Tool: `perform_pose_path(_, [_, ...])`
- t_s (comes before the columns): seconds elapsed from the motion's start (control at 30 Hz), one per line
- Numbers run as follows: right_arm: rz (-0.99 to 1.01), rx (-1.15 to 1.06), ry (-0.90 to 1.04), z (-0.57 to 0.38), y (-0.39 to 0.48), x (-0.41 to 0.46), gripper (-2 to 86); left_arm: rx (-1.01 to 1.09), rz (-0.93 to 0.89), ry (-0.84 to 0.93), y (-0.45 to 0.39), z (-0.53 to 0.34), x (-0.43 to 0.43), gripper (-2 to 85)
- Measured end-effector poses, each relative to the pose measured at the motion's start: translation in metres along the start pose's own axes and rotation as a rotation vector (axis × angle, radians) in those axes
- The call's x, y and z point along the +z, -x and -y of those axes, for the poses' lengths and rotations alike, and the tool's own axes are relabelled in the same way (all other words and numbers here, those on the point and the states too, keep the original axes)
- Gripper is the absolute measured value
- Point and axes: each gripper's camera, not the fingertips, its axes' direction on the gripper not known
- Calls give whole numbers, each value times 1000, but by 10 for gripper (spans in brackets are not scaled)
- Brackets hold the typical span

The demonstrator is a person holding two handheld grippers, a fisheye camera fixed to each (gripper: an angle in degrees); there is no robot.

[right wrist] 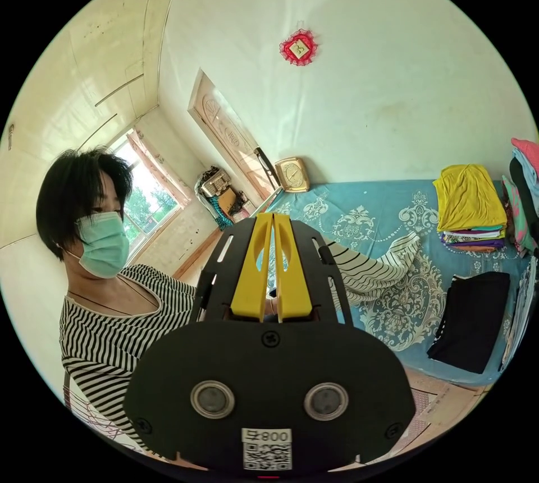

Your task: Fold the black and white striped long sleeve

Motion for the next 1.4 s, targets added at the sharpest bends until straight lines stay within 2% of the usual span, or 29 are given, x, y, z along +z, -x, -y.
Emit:
perform_pose_path(0.23, [7,26,-68,-17,11,-66,1,-100,-32,-194,76,-4,-165,4])
perform_pose_path(0.5, [-1,-29,-150,-36,55,-154,1,-146,52,-502,148,-30,-435,3])
perform_pose_path(0.7, [21,-82,-220,-56,90,-215,1,-88,160,-660,161,-60,-631,3])
perform_pose_path(1.0, [53,-160,-310,-89,144,-291,2,-19,308,-804,163,-122,-876,3])
perform_pose_path(1.4, [69,-285,-356,-126,225,-357,1,56,395,-1036,139,-233,-1138,2])
